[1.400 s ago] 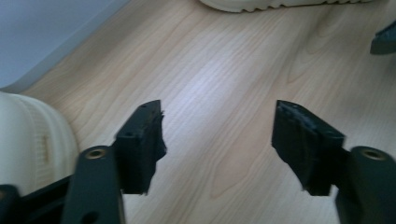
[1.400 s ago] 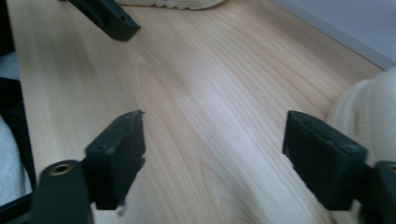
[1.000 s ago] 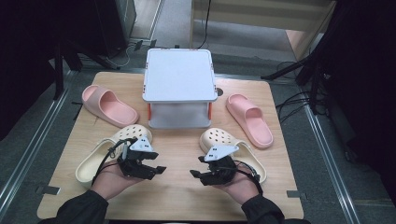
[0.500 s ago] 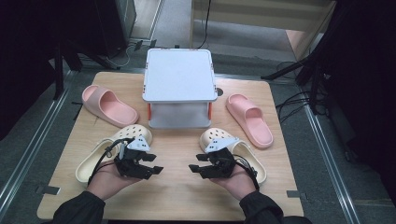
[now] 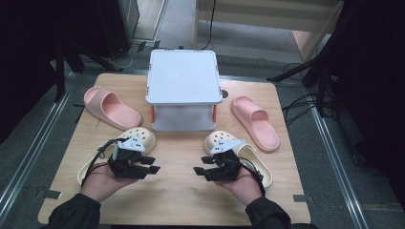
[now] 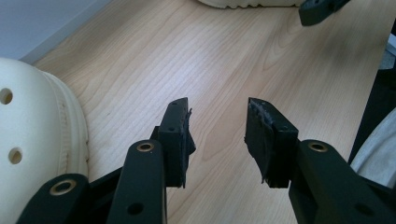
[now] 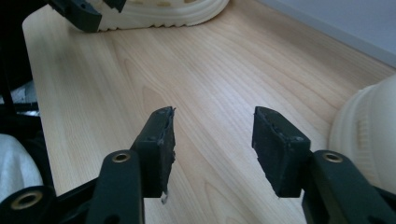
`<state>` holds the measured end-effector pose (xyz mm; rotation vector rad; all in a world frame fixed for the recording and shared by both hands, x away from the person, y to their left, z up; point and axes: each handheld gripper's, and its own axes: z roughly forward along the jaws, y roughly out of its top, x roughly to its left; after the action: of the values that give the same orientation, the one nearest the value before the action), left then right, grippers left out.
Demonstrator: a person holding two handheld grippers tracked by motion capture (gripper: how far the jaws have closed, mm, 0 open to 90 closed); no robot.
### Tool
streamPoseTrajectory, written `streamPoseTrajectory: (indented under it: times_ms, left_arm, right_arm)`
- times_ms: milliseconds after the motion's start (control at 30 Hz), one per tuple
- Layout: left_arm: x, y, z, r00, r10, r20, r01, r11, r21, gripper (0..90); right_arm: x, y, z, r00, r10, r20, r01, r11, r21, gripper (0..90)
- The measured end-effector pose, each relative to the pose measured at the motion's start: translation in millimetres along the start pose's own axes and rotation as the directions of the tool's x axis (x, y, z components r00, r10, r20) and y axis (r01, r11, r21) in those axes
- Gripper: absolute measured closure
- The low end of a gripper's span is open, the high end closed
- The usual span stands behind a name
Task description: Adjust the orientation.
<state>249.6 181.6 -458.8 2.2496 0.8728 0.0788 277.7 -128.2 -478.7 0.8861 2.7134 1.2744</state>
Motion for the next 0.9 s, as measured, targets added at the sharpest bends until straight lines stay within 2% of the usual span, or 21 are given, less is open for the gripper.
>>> streamPoseTrajectory:
  times_ms: [67, 167, 333, 433, 567, 733, 900]
  left_arm:
    - [0.4, -0.2, -1.6, 1.0000, 0.008, -0.005, -0.008, 1.0000, 0.000, 59.7]
    - [2.3, -1.6, -4.7, 1.0000, -0.003, -0.006, 0.003, 1.0000, 0.000, 59.8]
    - [6.1, -4.8, -9.9, 0.9999, -0.003, -0.016, 0.003, 0.9999, 0.012, 59.3]
    - [8.4, -7.9, -14.8, 0.9995, -0.020, -0.024, 0.020, 0.9998, 0.003, 58.9]
    - [11.1, -11.8, -20.9, 0.9986, -0.041, -0.032, 0.041, 0.9991, -0.003, 57.7]
    - [16.2, -18.8, -30.1, 0.9961, -0.075, -0.047, 0.075, 0.9971, -0.015, 56.6]
    - [22.0, -25.3, -39.4, 0.9930, -0.103, -0.058, 0.102, 0.9944, -0.026, 56.8]
  right_arm:
    - [-1.0, -0.1, -2.7, 0.9999, 0.011, 0.005, -0.011, 1.000, -0.007, 51.4]
    - [-2.2, -0.4, -5.0, 0.9999, 0.013, 0.011, -0.013, 1.000, -0.009, 51.6]
    - [-1.3, 0.0, -4.1, 1.0000, 0.004, 0.008, -0.004, 1.000, -0.007, 51.6]
    - [-0.6, 0.9, -1.7, 0.9998, 0.010, -0.015, -0.010, 1.000, 0.015, 54.9]
    - [2.5, 1.0, 2.7, 0.9993, -0.035, -0.008, 0.036, 0.998, 0.055, 55.3]
    - [3.1, 3.2, 4.0, 0.9992, -0.041, 0.000, 0.041, 0.998, 0.057, 51.6]
    - [1.8, 4.8, 6.2, 0.9992, -0.039, -0.005, 0.039, 0.997, 0.063, 51.6]
